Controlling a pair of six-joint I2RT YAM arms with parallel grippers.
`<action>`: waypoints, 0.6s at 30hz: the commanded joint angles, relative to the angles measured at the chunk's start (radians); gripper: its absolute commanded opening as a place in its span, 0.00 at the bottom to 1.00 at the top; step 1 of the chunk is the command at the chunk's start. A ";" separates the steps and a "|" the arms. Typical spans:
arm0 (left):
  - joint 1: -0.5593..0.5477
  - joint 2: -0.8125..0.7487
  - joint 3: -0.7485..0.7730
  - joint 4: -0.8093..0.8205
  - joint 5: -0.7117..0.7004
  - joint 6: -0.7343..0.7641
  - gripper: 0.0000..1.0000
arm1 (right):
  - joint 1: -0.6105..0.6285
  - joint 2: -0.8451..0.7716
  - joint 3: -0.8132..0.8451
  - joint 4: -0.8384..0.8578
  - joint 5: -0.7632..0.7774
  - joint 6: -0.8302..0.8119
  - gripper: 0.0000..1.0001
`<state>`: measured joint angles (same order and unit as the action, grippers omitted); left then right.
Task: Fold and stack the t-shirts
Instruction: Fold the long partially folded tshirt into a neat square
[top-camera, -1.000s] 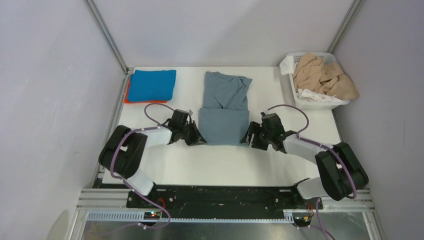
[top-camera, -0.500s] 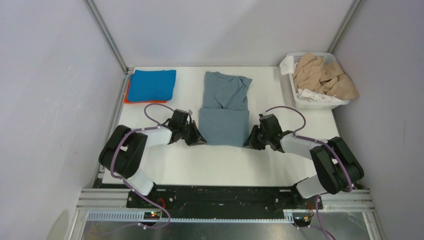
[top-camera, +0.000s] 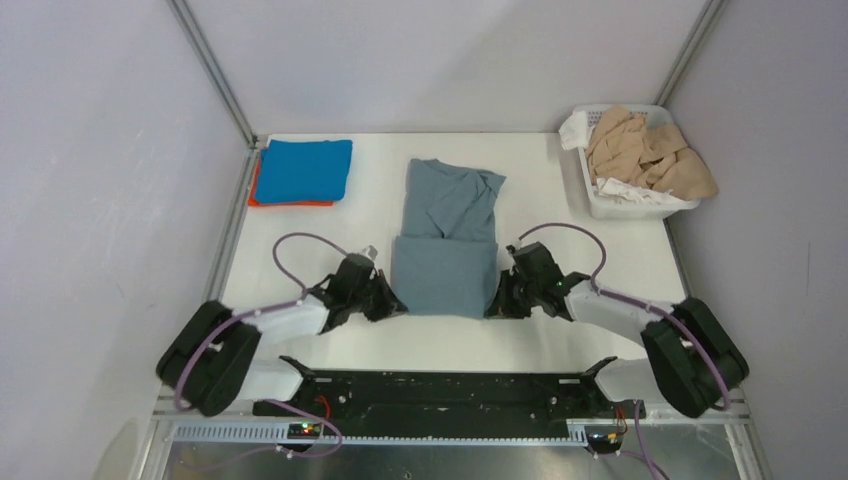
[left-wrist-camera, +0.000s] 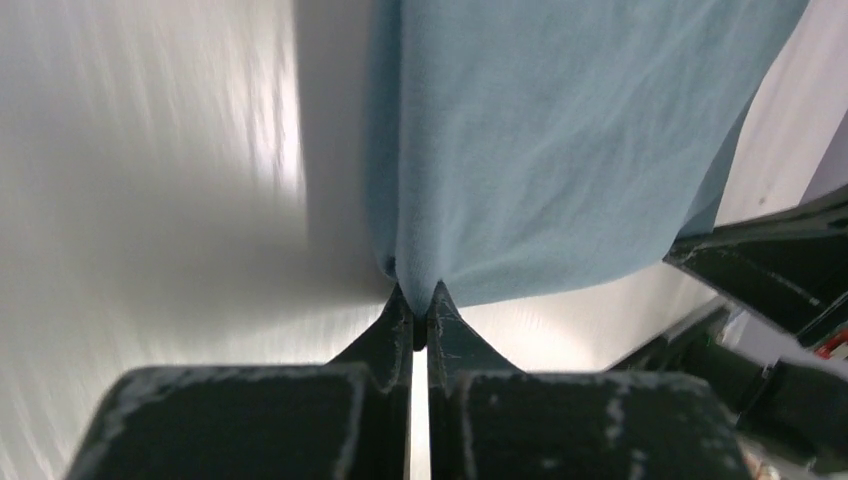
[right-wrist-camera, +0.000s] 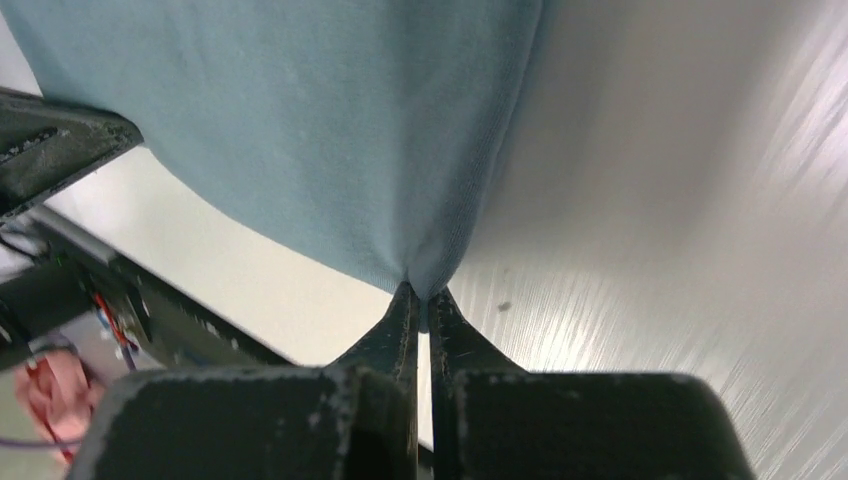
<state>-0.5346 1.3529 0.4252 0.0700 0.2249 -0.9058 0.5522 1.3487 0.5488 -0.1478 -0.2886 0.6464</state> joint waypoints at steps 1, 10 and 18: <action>-0.114 -0.149 -0.141 -0.197 -0.124 -0.078 0.00 | 0.093 -0.138 -0.059 -0.176 -0.035 -0.002 0.00; -0.446 -0.566 -0.191 -0.486 -0.214 -0.298 0.00 | 0.352 -0.421 -0.118 -0.408 -0.045 0.142 0.00; -0.561 -0.730 -0.095 -0.529 -0.286 -0.256 0.00 | 0.403 -0.577 -0.089 -0.475 -0.095 0.165 0.00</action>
<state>-1.0767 0.6453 0.2379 -0.4061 0.0280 -1.1954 0.9585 0.8211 0.4313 -0.5602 -0.3405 0.7937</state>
